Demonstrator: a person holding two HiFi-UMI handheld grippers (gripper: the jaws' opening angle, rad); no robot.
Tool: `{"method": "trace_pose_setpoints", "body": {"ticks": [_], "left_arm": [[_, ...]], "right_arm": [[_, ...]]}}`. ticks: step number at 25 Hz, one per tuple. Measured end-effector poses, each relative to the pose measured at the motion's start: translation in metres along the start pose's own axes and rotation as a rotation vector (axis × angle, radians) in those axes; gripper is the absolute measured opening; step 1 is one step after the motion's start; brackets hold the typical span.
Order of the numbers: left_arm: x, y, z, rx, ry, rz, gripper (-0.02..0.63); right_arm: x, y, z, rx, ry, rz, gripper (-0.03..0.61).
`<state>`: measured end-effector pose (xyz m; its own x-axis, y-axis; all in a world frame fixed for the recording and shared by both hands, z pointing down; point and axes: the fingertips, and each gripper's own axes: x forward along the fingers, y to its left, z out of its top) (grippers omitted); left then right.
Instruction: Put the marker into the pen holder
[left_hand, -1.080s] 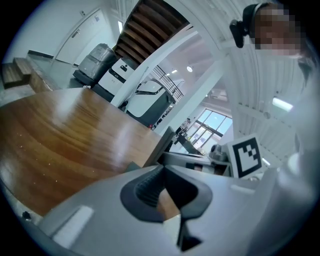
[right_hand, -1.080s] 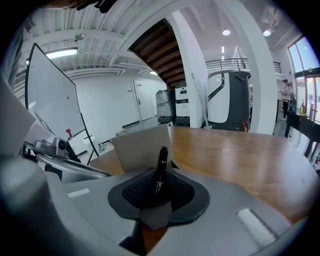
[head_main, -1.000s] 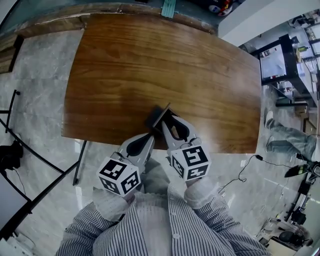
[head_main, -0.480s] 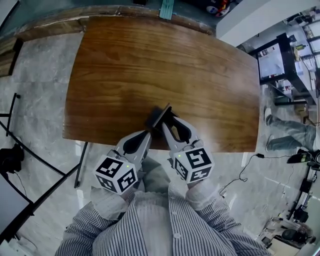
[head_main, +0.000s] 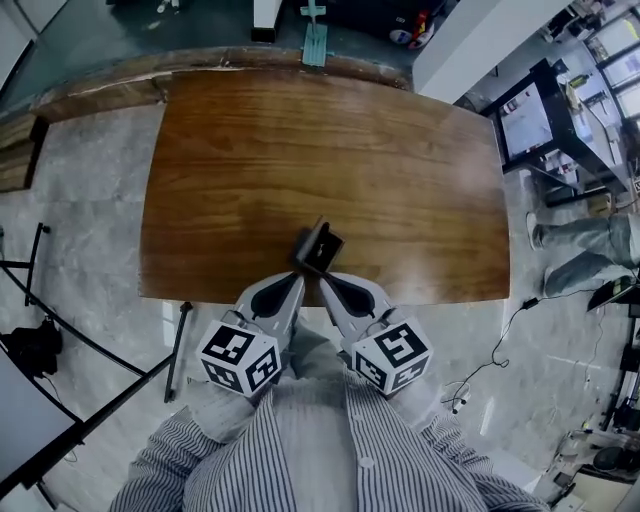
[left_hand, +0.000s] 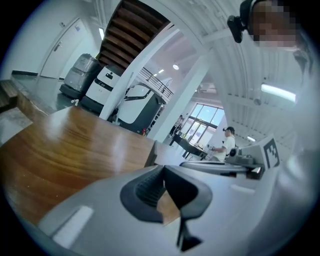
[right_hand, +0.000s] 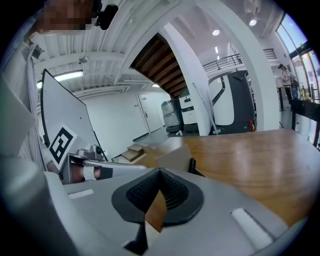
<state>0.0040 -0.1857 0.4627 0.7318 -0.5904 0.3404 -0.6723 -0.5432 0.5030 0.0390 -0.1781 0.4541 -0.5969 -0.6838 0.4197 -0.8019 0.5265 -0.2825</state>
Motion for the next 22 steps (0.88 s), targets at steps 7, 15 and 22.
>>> {"method": "trace_pose_setpoints", "body": {"ticks": [7, 15, 22], "left_arm": [[-0.004, -0.021, 0.008, 0.063, 0.023, -0.045, 0.008], [-0.008, -0.025, 0.017, 0.09, 0.02, -0.058, 0.008], [-0.003, -0.031, 0.011, 0.089, 0.058, -0.086, 0.008]], "right_arm": [[-0.014, 0.012, 0.006, 0.025, -0.031, 0.043, -0.001], [-0.021, 0.011, 0.013, 0.007, -0.058, 0.031, -0.002], [-0.023, 0.008, 0.015, 0.02, -0.073, 0.023, -0.001]]}}
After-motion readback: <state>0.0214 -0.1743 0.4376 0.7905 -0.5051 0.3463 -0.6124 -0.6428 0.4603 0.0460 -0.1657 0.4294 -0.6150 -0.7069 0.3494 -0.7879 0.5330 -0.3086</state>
